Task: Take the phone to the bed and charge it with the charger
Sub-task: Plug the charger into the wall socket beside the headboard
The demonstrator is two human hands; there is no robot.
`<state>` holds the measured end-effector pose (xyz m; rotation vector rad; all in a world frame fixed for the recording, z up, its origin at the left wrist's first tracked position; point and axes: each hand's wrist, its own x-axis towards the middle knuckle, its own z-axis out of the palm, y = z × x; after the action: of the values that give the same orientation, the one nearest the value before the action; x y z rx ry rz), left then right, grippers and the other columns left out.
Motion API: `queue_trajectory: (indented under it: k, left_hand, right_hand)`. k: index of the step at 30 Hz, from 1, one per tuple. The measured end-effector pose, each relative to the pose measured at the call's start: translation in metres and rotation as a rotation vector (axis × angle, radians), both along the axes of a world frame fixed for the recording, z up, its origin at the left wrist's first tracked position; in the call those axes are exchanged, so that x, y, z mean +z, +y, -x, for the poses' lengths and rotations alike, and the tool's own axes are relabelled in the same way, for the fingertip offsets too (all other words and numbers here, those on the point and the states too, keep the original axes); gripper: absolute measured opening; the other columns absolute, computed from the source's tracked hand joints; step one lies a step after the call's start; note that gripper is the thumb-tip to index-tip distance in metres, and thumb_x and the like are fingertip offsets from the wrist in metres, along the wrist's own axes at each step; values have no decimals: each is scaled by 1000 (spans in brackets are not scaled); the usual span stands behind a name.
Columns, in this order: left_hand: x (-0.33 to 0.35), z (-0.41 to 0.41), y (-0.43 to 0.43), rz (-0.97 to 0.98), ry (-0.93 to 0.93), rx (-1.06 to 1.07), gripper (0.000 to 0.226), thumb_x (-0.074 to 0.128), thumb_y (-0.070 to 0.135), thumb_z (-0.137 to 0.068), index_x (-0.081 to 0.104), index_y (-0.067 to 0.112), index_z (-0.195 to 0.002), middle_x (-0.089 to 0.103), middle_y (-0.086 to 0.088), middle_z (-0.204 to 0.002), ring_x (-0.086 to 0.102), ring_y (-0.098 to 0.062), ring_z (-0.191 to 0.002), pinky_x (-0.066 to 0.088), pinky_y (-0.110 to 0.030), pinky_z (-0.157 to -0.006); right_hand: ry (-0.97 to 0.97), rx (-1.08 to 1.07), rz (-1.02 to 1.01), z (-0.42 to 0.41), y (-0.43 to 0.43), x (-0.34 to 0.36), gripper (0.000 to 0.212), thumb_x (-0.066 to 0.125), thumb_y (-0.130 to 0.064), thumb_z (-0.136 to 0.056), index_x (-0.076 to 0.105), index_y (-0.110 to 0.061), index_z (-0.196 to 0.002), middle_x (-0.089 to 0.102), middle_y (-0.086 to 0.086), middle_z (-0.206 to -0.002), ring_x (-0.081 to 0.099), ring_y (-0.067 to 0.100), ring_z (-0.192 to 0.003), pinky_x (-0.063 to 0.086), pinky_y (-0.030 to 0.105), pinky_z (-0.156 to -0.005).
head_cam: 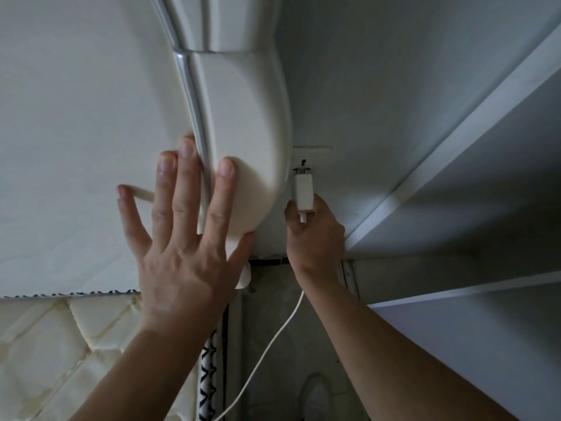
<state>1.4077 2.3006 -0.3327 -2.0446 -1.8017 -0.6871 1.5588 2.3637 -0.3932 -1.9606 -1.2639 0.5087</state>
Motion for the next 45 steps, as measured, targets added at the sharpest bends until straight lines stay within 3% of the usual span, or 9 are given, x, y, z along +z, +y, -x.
queue_trajectory:
  k: [4,9,16,20,25,31,34,40,45]
  left_hand:
    - [1,-1,0,6,1,-6,106,71,43,-90,-9,26,-158,-29,4,-163,-16,-19,-153,4,-62,-120]
    - [-1,0,0,-27,-3,-15,103,71,40,-91,-5,25,-159,-23,4,-164,-11,-20,-154,6,-64,-120]
    - [-1,0,1,-25,-1,-16,105,73,40,-89,-4,26,-159,-23,4,-165,-12,-18,-154,7,-64,-119]
    - [-3,3,1,-35,5,-26,104,73,41,-89,-1,27,-159,-19,2,-166,-8,-19,-155,9,-65,-118]
    - [-6,5,2,-44,31,-23,101,72,44,-90,0,27,-160,-16,1,-167,-4,-20,-155,12,-65,-117]
    - [-4,4,1,-35,31,-16,102,72,43,-89,-1,28,-159,-17,1,-167,-6,-19,-155,9,-63,-119]
    - [-3,3,-1,-29,23,-22,104,73,41,-89,-2,28,-159,-19,2,-167,-7,-19,-155,11,-65,-118]
    - [-1,4,-1,-27,22,-36,103,73,39,-89,-2,28,-159,-18,2,-167,-5,-19,-155,16,-67,-117]
    - [-3,3,-2,-33,16,-29,103,74,37,-89,-2,29,-159,-17,2,-167,-4,-19,-155,17,-68,-117]
  right_hand:
    - [36,38,-37,1,1,-3,28,55,-42,-92,63,-20,-108,73,-3,-81,69,19,-77,47,28,-61]
    - [201,81,-126,-5,0,-6,56,63,-55,-85,56,-22,-130,76,-2,-82,72,12,-73,57,31,-76]
    - [438,126,-122,-8,-1,1,37,63,-35,-92,61,-26,-128,70,5,-69,67,12,-52,50,14,-49]
    - [391,168,-129,-11,0,-1,47,61,-36,-92,55,-20,-136,69,5,-69,65,8,-51,49,11,-51]
    - [394,189,-122,-14,1,-4,47,62,-32,-92,54,-17,-137,68,7,-67,65,14,-53,50,11,-52]
    - [433,224,-56,-17,11,16,27,63,-26,-93,66,-14,-117,67,11,-66,66,22,-51,58,26,-49]
    - [429,220,-48,-15,12,17,32,65,-33,-91,65,-16,-119,70,8,-70,70,16,-56,62,33,-54]
    - [487,223,-70,-14,6,17,16,63,-32,-93,63,-29,-109,73,9,-77,72,14,-63,62,28,-58]
    - [535,152,-56,-5,9,16,24,57,-24,-97,63,-13,-117,69,12,-78,71,19,-65,59,21,-56]
